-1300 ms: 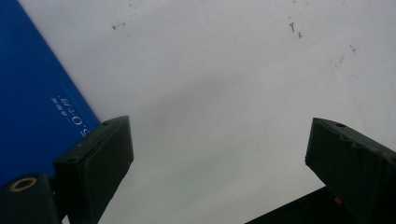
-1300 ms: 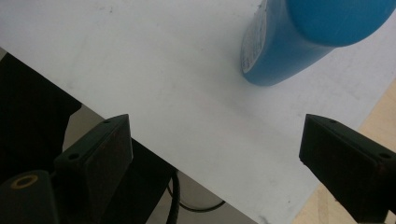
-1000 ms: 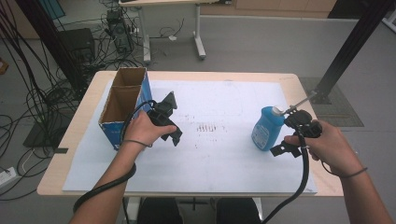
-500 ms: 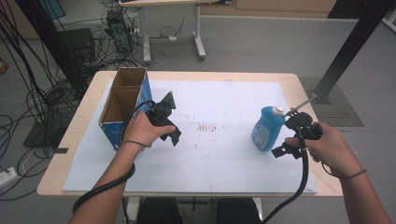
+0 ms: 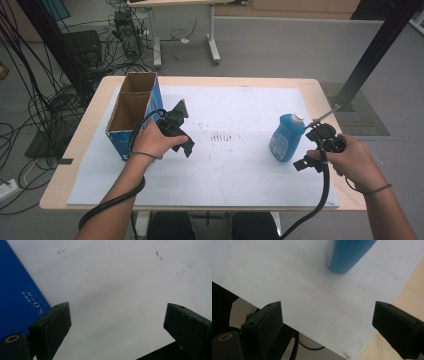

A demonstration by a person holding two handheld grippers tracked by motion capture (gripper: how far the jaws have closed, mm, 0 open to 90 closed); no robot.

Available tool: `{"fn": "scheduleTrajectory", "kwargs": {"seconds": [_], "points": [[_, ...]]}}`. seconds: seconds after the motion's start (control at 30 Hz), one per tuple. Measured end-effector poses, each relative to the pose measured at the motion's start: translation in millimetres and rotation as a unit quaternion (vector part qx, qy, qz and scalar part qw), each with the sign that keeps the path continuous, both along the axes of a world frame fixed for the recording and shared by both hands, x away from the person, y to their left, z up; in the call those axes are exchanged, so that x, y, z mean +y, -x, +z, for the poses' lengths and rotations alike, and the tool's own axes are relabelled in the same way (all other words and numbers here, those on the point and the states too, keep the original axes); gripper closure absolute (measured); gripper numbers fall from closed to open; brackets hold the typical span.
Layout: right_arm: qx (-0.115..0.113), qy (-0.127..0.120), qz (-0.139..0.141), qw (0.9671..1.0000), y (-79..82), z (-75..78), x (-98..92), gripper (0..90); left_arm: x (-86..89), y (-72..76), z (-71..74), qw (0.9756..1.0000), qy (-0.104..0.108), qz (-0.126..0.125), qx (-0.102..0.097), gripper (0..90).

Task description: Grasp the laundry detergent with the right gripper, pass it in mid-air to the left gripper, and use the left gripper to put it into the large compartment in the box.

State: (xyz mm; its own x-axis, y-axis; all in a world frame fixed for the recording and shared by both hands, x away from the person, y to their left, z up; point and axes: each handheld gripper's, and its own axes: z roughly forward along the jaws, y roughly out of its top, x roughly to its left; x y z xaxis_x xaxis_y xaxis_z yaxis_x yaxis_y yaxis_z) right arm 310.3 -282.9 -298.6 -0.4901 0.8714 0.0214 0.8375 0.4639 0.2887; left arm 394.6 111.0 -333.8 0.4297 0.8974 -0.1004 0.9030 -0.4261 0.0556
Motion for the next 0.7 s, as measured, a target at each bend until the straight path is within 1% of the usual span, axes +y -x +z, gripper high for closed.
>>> {"fn": "scheduleTrajectory", "kwargs": {"seconds": [0.07,0.23,0.37,0.47,0.6,0.67,0.7], "points": [[0.000,0.001,-0.001,1.0000,0.0,-1.9,-1.4,9.2,-0.3,-0.1,-0.2,1.0000,-0.001,-0.005,0.001,7.9],[-0.002,0.001,-0.002,1.0000,-0.2,-5.3,-3.8,9.3,-1.4,0.0,-0.7,1.0000,0.001,-0.004,0.001,7.9],[-0.004,0.000,-0.002,1.0000,0.4,-8.5,-6.0,9.4,-1.9,1.4,-2.0,1.0000,0.007,-0.005,-0.001,7.6],[-0.006,0.001,-0.001,1.0000,0.7,-11.3,-7.2,9.4,-2.0,1.7,-2.9,1.0000,0.006,-0.002,-0.001,7.5],[-0.003,0.004,-0.002,1.0000,1.1,-14.7,-7.7,9.4,-1.8,2.2,-2.8,1.0000,0.007,-0.001,-0.001,7.5],[-0.005,0.002,-0.001,1.0000,0.9,-16.5,-8.7,9.3,-1.5,2.7,-2.2,1.0000,0.008,-0.004,-0.002,7.5],[-0.004,0.001,-0.006,1.0000,1.0,-17.7,-9.3,9.2,-1.5,2.8,-2.2,1.0000,0.008,-0.004,-0.003,7.5]]}}
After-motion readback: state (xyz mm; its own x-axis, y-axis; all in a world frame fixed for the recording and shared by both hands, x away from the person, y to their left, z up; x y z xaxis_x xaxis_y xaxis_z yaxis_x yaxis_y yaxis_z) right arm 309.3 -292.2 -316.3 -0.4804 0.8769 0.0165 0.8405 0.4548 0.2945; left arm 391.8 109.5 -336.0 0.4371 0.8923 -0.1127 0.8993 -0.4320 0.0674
